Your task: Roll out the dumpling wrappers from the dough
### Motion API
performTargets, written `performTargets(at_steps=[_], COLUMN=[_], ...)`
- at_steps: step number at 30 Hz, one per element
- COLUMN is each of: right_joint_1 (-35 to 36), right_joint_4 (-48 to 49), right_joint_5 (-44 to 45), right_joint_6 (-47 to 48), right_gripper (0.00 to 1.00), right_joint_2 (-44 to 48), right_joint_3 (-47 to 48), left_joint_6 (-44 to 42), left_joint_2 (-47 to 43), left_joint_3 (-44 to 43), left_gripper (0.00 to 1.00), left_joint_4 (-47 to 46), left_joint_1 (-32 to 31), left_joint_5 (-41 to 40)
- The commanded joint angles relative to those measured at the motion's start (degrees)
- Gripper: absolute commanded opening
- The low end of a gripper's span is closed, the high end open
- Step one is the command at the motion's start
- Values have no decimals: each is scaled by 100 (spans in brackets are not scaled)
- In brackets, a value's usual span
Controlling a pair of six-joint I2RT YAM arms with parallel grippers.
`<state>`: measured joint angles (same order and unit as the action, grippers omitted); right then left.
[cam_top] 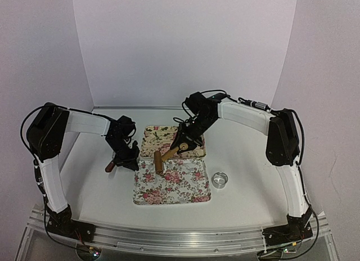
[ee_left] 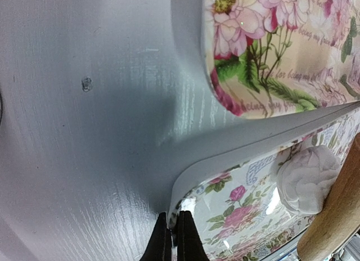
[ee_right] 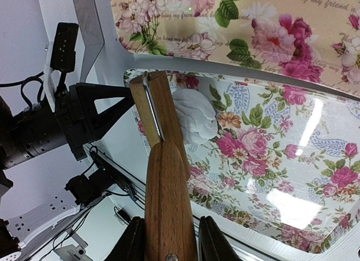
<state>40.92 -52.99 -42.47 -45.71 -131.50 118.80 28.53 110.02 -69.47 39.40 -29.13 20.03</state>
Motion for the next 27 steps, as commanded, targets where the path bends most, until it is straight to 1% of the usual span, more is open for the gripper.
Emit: performTargets(at_steps=[1,15,27], right_joint_1=[12,13,8], right_joint_4=[-914,-1173,-1411], right_joint_5=[1319,1692,1941], right_joint_6=[15,137,306], right_gripper=[0,0,0], right_joint_2=[-266,-513,-874], right_joint_3=[-305,-253,6], left_joint_6=[-15,54,117], left_joint_2=[101,92,65], left_joint_3=[48,40,50], left_gripper=[0,0,0], left_joint_4=[-178,-204,-248], left_joint_1=[0,5,6], left_joint_5=[22,10,18])
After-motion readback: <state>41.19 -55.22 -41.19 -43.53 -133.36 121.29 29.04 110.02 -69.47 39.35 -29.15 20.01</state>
